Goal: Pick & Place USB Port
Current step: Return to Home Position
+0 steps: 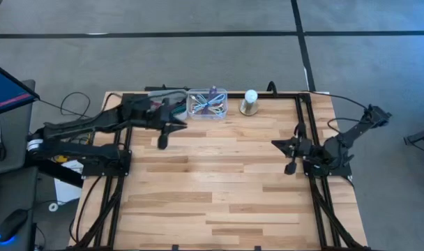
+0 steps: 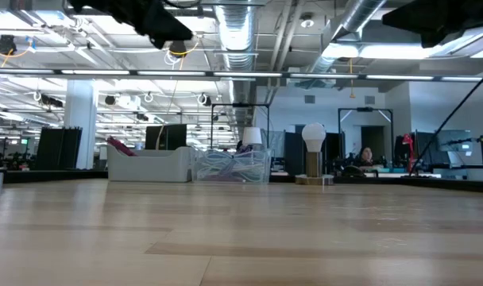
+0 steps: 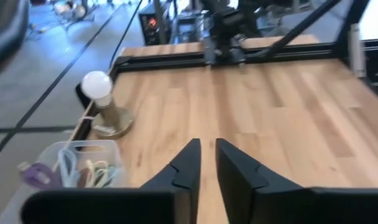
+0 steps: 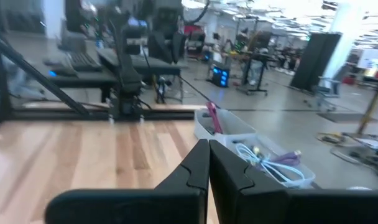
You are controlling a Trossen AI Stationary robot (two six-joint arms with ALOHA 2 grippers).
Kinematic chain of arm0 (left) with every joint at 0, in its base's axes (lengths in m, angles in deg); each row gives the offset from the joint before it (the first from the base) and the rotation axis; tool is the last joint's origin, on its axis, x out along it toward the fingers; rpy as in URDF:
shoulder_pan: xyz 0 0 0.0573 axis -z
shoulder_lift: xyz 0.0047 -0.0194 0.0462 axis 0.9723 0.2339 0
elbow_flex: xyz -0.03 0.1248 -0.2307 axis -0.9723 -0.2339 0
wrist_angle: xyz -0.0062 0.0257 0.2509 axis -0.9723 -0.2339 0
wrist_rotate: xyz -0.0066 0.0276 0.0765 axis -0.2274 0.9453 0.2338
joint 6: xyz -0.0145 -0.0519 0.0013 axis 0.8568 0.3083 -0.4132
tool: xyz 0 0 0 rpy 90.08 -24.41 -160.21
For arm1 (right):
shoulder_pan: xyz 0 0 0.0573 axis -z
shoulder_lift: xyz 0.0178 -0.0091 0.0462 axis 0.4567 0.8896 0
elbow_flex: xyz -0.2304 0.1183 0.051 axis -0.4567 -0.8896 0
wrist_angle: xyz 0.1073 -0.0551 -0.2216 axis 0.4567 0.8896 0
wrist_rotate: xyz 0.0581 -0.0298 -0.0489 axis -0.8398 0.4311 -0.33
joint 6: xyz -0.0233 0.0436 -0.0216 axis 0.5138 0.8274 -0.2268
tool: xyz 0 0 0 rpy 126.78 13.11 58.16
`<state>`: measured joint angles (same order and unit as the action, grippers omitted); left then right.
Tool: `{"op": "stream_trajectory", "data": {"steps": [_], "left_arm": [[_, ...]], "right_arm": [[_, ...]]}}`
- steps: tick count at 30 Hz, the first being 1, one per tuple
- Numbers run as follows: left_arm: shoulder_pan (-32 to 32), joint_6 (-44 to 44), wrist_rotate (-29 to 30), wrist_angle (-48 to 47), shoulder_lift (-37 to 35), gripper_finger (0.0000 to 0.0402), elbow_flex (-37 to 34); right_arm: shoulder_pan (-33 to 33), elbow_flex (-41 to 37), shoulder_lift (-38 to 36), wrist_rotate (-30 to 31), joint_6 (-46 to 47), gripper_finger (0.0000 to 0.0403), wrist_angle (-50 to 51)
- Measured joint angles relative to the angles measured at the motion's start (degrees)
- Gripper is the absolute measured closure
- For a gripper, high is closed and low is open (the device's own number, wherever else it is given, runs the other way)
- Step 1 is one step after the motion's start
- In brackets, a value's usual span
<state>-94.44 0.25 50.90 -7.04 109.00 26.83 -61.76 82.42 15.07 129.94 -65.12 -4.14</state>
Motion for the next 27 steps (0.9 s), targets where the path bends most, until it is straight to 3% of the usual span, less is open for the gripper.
{"op": "stream_trajectory", "data": {"steps": [5,10,13,24,27], "left_arm": [[3.84,2.13,0.16,0.24,-8.49,0.0380,-5.11],[8.78,3.22,0.19,1.32,-16.53,0.0392,-9.71],[11.84,3.21,0.37,2.83,-21.32,0.0396,-13.21],[14.37,3.00,0.84,13.43,-37.02,0.0395,-31.30],[14.37,2.98,0.82,15.74,-41.57,0.0395,-34.51]], "right_arm": [[-3.08,0.48,-8.91,0.02,-0.41,0.0401,4.52],[-6.04,6.50,-17.57,-3.05,10.26,0.0401,26.06],[-7.04,8.85,-20.44,-4.46,15.65,0.0401,33.69],[-9.21,5.87,-23.51,-7.01,14.27,0.0401,36.83],[-9.92,4.57,-24.43,-12.51,12.54,0.0402,33.78]]}}
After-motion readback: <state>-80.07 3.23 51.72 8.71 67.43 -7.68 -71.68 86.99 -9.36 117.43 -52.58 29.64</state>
